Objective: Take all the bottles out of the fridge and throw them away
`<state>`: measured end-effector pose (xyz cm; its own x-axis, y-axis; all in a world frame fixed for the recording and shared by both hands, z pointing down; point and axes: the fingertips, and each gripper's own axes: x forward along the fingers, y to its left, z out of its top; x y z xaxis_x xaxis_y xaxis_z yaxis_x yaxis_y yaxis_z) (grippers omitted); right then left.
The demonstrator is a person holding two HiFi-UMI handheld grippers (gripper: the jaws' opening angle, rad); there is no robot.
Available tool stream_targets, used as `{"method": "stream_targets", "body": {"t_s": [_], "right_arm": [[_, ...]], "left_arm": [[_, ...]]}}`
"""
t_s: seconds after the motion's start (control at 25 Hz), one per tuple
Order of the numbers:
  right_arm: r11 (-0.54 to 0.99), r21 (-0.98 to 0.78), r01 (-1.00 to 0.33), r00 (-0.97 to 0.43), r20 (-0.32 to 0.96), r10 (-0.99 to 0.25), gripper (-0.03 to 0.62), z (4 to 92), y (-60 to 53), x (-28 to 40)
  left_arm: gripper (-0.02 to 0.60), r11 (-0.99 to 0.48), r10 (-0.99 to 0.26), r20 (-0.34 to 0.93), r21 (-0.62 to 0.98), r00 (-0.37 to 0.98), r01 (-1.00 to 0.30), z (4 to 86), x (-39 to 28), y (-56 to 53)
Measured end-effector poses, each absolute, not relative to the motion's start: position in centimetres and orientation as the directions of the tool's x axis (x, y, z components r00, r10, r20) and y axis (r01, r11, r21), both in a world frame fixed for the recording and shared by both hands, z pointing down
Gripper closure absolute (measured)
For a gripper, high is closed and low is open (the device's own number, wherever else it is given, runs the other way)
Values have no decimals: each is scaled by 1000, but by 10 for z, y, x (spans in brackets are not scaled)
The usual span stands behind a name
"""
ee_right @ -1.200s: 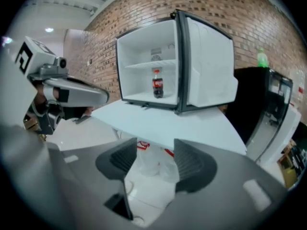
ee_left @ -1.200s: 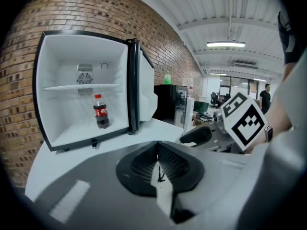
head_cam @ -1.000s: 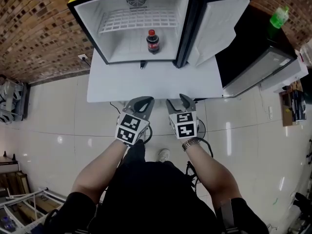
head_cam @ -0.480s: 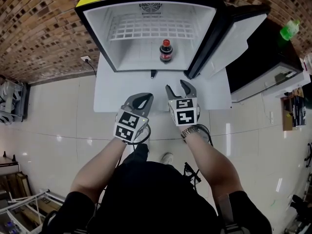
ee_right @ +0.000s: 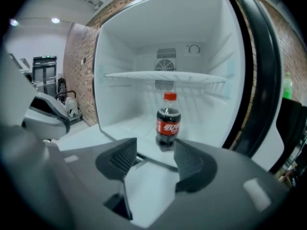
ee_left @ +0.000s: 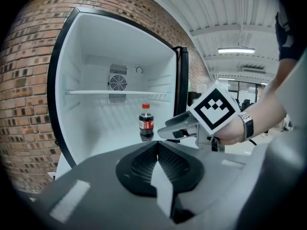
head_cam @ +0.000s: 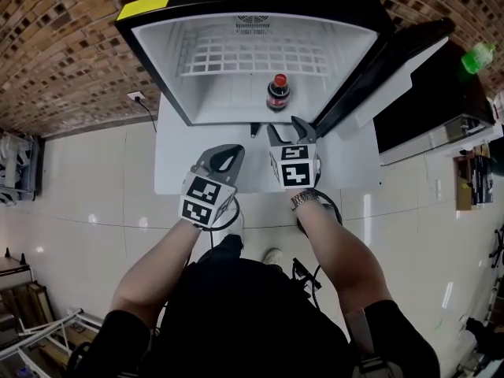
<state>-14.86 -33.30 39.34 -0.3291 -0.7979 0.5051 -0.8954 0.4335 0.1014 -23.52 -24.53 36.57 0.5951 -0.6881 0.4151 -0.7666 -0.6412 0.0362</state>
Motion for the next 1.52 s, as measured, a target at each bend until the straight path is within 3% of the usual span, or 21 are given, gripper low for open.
{"method": "stream_targets", "body": {"t_s": [0.16, 0.28, 0.48, 1.04, 1.52], "right_arm": [[408, 93, -908, -310, 506, -805, 350, 396, -355, -156], [379, 88, -921, -284, 512, -811, 300, 401, -373, -154], [353, 91, -931, -257, 523, -812, 267, 409, -402, -154], [329, 97, -939, -234, 520, -822, 282, 419, -438, -160], [357, 81, -931, -277, 483, -831, 284, 402, -380, -152]], "left_arm": [[577, -647, -683, 416, 37, 601, -761, 364, -244, -259], [578, -654, -675, 419, 40, 607, -755, 364, -249, -268], [577, -663, -665, 424, 43, 614, -748, 368, -260, -283], [578, -671, -649, 445, 49, 617, -740, 383, -278, -305], [577, -709, -615, 440, 55, 654, -703, 381, -245, -284]]}}
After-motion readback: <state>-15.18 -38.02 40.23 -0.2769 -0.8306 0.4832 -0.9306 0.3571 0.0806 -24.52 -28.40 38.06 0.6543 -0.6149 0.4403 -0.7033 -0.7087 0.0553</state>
